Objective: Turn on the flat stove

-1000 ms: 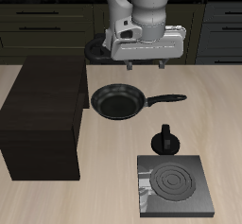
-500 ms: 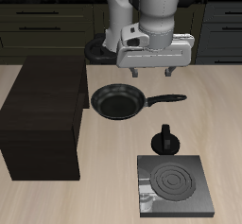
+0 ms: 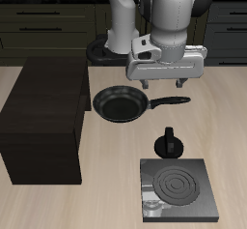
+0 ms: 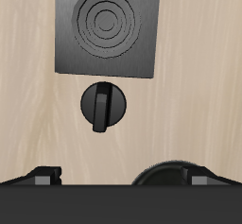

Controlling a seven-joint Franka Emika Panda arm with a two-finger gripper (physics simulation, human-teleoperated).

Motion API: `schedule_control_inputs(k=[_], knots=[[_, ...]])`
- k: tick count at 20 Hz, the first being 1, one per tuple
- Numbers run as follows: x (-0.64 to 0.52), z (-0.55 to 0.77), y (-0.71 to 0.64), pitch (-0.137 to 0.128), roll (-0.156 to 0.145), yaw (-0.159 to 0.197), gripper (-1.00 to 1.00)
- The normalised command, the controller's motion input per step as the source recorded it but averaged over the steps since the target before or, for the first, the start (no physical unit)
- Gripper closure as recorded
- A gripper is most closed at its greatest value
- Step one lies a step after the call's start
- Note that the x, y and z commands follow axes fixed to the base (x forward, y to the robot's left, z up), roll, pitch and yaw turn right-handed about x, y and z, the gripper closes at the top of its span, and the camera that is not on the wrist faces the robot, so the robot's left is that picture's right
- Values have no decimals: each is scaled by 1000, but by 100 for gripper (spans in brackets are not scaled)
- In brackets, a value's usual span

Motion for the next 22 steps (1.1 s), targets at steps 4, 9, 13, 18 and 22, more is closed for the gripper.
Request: schedule_control_inputs(k=[4,9,13,18,22], knots=[[85,-146,130,18,-4,-2,-100],[100,-257,254,32,11,0,-100],[46,-204,89,33,9,-22,-100],[14,-128,92,12,15,-47,-100],[-10,-89,69,2,12,-11,-100]])
